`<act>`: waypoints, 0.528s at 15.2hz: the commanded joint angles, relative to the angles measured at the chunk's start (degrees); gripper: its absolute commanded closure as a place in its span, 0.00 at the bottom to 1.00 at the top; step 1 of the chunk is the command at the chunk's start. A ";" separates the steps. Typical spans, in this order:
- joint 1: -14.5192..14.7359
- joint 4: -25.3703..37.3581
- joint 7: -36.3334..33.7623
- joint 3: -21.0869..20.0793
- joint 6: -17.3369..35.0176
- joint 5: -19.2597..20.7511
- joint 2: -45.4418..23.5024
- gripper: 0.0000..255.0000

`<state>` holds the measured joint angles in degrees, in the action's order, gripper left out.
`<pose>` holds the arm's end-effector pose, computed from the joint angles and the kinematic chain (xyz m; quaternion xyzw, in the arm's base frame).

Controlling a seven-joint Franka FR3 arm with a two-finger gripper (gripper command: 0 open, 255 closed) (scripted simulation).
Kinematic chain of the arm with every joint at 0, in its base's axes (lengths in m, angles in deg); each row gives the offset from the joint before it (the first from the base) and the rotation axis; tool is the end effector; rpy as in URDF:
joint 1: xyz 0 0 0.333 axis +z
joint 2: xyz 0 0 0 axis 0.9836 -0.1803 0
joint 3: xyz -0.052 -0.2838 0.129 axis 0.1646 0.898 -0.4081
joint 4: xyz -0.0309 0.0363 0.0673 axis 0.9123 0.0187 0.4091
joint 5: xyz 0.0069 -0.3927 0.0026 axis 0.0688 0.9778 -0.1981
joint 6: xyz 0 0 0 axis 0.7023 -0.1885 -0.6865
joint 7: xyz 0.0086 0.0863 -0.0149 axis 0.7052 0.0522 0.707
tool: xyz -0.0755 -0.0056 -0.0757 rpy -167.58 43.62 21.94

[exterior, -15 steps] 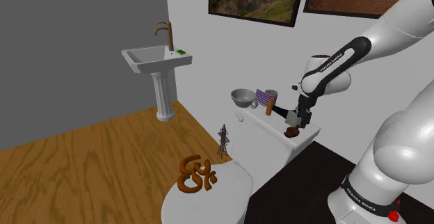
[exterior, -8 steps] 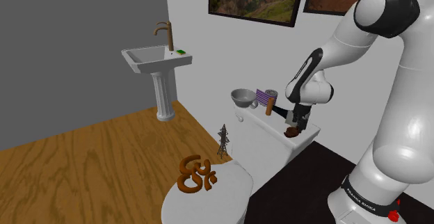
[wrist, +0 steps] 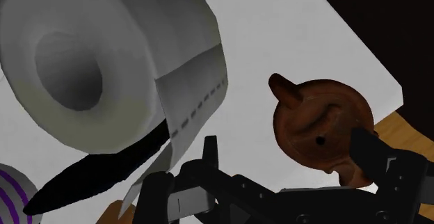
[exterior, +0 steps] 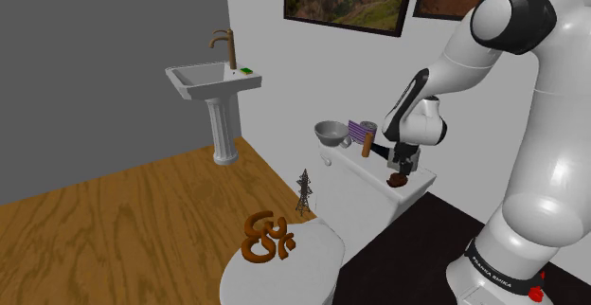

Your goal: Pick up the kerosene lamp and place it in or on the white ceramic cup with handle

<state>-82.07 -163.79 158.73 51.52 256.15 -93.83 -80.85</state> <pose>0.3692 -0.2342 0.1798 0.9224 0.3824 0.0257 0.0484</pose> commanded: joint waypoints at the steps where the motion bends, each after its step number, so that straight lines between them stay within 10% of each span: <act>1: -1.39 0.23 0.47 -0.45 -3.63 -0.44 -3.94 0.00; 6: -2.16 0.17 -0.10 -1.07 -3.51 0.35 -3.81 0.00; 7: 0.71 -0.47 -2.94 0.26 -3.58 1.72 -3.16 1.00; 8: -0.93 0.32 -1.56 -0.69 -3.65 0.98 -3.89 1.00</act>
<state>-82.09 -163.10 156.64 51.09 255.80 -92.60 -83.38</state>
